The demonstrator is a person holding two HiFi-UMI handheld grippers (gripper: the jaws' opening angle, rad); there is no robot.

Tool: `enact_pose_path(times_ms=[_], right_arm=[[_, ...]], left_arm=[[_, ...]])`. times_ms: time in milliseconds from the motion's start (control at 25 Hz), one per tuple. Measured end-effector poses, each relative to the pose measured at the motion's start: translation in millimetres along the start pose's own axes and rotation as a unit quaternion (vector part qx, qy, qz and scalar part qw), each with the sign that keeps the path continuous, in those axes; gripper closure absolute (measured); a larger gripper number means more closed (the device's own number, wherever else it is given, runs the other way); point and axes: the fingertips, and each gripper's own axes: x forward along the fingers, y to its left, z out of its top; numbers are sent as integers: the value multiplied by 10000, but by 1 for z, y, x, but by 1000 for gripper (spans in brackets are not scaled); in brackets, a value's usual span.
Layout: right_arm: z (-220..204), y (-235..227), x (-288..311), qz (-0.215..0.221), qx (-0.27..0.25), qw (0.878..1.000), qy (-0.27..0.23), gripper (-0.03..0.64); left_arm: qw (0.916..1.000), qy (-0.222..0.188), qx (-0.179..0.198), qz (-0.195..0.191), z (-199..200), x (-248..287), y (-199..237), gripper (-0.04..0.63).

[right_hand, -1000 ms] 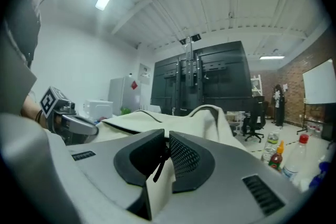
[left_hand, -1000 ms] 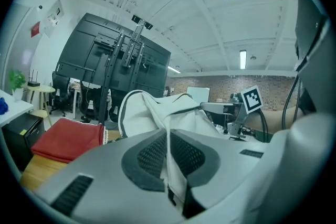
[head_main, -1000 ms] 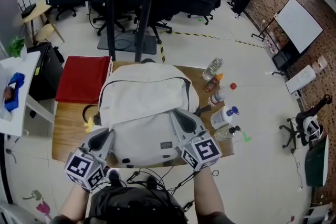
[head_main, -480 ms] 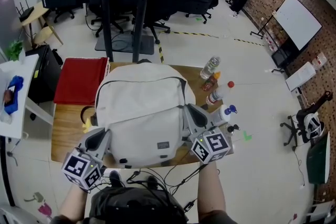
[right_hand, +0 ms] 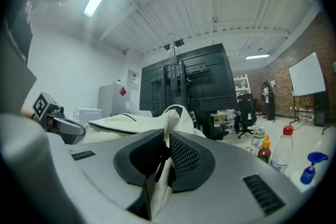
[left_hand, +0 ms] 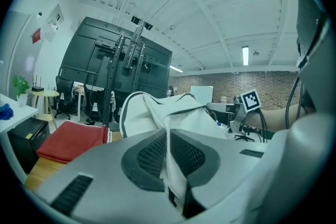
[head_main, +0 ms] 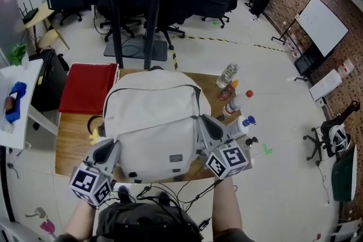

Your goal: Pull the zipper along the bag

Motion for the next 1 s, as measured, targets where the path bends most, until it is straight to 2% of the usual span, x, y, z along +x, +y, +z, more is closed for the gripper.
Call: enact_pose_path(times_ms=[240, 400, 480, 640, 720, 840, 1000], right_arm=[[-5, 3, 2, 91, 183, 9998, 22, 555], [-12, 4, 2, 135, 354, 9992, 93, 501], [-13, 7, 1, 191, 411, 9989, 85, 461], [-15, 18, -1, 407, 315, 9985, 187, 378], [-15, 21, -3, 448, 241, 9984, 242, 350], [-8, 20, -12, 348, 175, 9992, 113, 350], [-1, 17, -28, 192, -49, 9997, -113, 350]], left_arm=[[9996, 9, 142, 241, -1, 2, -1, 518], [9990, 189, 256, 306, -2, 2, -3, 486], [9989, 92, 324, 311, -2, 2, -4, 458], [9982, 28, 423, 418, 2, 1, -9, 324], [9977, -23, 459, 497, 8, -1, -8, 324], [9969, -103, 436, 643, 20, -6, -8, 324], [9917, -762, 599, 840, 42, -12, -15, 365]])
